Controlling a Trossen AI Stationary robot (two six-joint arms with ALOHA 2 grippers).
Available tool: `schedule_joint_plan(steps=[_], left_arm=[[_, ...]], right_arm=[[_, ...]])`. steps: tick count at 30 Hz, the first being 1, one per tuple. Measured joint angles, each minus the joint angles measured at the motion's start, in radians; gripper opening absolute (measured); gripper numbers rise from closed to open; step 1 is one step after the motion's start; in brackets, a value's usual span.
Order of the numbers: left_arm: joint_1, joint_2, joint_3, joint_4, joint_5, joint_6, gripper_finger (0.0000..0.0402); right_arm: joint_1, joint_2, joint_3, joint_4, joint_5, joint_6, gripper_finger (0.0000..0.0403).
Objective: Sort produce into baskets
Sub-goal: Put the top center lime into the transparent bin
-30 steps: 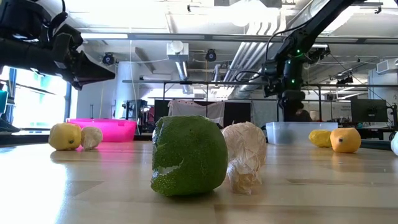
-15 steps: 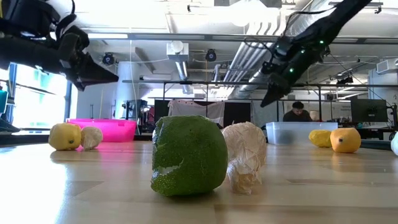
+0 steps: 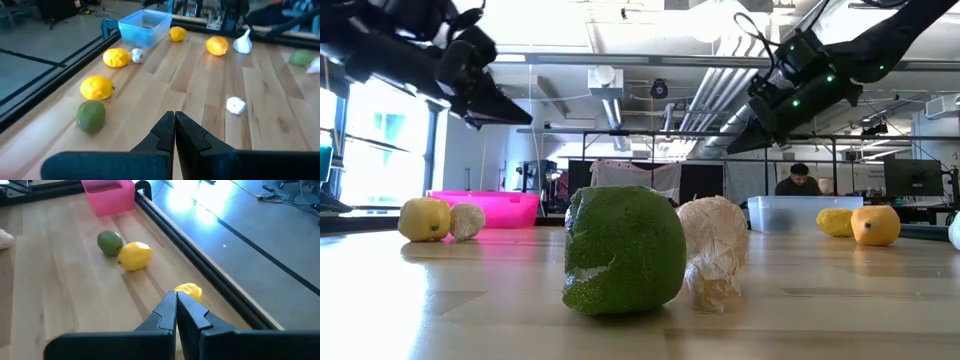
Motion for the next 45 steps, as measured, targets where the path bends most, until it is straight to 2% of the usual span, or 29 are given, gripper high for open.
schedule_joint_plan(steps=[6, 12, 18, 23, 27, 33, 37, 45], left_arm=[[0.032, 0.161, 0.091, 0.000, 0.069, 0.043, 0.0000], [0.120, 0.347, 0.192, -0.012, 0.164, 0.044, 0.0000], [0.200, 0.534, 0.321, -0.032, 0.116, 0.116, 0.0008], [0.223, 0.670, 0.433, -0.078, 0.095, 0.234, 0.0047], [0.234, 0.762, 0.512, -0.148, 0.051, 0.284, 0.0096], [0.272, 0.868, 0.582, -0.214, 0.013, 0.267, 0.0181], [0.301, 0.917, 0.607, -0.240, 0.014, 0.261, 0.0223], [0.332, 0.992, 0.628, -0.205, 0.023, 0.293, 0.0243]], right_arm=[[0.092, -0.005, -0.012, 0.022, 0.061, 0.052, 0.0000], [0.172, -0.005, -0.012, 0.039, 0.147, 0.086, 0.0000], [0.226, -0.005, -0.012, 0.041, 0.201, 0.092, 0.0000], [0.243, -0.005, -0.012, 0.041, 0.217, 0.105, 0.0000], [0.249, -0.005, -0.012, 0.041, 0.217, 0.104, 0.0000], [0.247, -0.002, -0.012, 0.025, 0.217, 0.095, 0.0000], [0.247, -0.002, -0.012, 0.021, 0.217, 0.087, 0.0000], [0.247, -0.001, -0.012, 0.022, 0.217, 0.067, 0.0000]])
